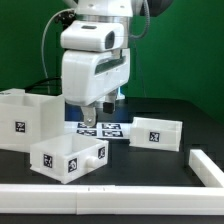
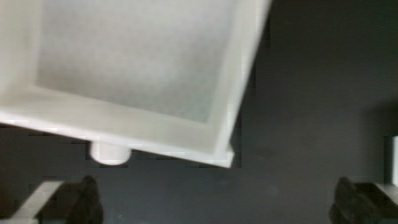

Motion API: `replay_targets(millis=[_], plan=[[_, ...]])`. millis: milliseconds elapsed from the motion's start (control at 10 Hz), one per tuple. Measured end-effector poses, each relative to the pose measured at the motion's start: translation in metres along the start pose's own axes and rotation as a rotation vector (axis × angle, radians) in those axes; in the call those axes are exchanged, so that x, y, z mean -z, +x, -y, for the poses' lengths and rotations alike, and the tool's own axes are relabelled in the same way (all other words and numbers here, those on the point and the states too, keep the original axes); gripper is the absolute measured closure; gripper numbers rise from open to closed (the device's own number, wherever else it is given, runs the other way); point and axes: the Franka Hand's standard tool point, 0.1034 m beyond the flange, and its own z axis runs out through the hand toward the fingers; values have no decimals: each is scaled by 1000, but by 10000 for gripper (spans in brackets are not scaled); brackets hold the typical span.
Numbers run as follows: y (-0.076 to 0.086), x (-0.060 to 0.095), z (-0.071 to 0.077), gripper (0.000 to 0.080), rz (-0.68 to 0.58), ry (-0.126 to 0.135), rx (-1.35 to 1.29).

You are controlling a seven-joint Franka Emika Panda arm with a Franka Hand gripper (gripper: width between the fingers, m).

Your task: Assemble drawer

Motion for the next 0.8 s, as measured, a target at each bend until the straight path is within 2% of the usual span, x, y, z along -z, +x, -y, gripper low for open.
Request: replay_targets(millis=[200, 300, 400, 500, 700, 800], plan=[[0, -1, 1, 151, 1, 2, 1], [-5, -6, 1, 151, 0, 7, -13], [-21, -25, -1, 151, 12, 30, -48], [-26, -39, -2, 151, 19, 45, -70], [-25, -61, 11, 151, 9, 36, -135], [-25, -67, 13, 151, 9, 40, -138]])
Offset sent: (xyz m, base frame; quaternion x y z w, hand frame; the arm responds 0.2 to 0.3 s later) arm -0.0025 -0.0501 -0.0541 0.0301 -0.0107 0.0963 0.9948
